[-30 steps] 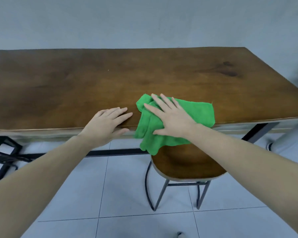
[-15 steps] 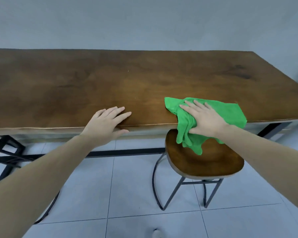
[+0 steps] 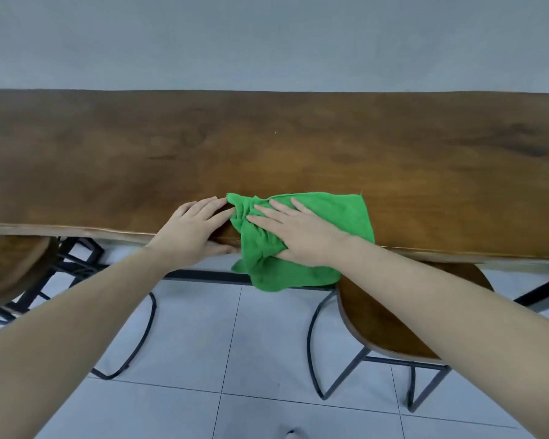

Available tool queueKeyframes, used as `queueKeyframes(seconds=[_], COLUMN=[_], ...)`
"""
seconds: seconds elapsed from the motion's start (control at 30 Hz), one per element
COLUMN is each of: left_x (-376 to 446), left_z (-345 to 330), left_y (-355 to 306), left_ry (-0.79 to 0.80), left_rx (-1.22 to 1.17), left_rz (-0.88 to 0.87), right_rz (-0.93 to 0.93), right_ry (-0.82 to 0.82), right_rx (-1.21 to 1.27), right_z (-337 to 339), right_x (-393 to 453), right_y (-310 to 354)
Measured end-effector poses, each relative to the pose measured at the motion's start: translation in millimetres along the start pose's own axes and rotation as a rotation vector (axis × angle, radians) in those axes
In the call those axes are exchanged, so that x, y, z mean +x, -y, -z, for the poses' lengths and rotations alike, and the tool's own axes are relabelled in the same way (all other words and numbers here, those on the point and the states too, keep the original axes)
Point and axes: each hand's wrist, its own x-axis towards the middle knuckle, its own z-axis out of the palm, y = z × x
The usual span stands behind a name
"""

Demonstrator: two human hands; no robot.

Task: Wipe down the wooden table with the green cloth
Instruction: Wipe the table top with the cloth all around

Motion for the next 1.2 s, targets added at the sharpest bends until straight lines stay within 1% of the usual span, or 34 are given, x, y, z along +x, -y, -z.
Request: queueKeyframes(seconds=[0.07,0.1,0.23,0.3,0.47,0.63,0.8,1.0,1.1,1.2], left_x=[0,0,-4,-7,-20,-37,-67,-105,-120,-131], left_z=[-2,-2,0,1,-1,-7,-6,-4,-5,-8], left_y=[4,6,19,27,58,104,173,261,290,309], left_ry=[0.003,0.007,0.009,0.003,-0.04,-0.08,-0.101,-0.077,-0.078,-0.081], left_rx=[-0.003,-0.011,-0.098,-0.105,-0.097,-0.095,-0.108,-0.085,-0.087,-0.074], left_rz=[-0.016,-0.024,-0.053,-0.069,-0.078,-0.125,-0.101,-0.079,-0.073,-0.062], right_rz=[0.052,0.042,-0.147,-0.233,-0.335,-0.346,-0.309,-0.244,-0.202,-0.171], right_ry=[0.01,0.01,0.002,0.003,0.006,0.027,0.032,-0.01,-0.027,-0.023], right_rx=[-0.008,-0.023,-0.028,-0.037,-0.038,-0.018,-0.02,-0.079,-0.082,-0.037], right_z=[0,-1,-3,-4,-5,1,5,4,4,8], right_x=[-13,-20,-49,-53,-34,28,128,232,256,253], right_y=[-13,-19,-36,-37,-19,29,108,204,230,230])
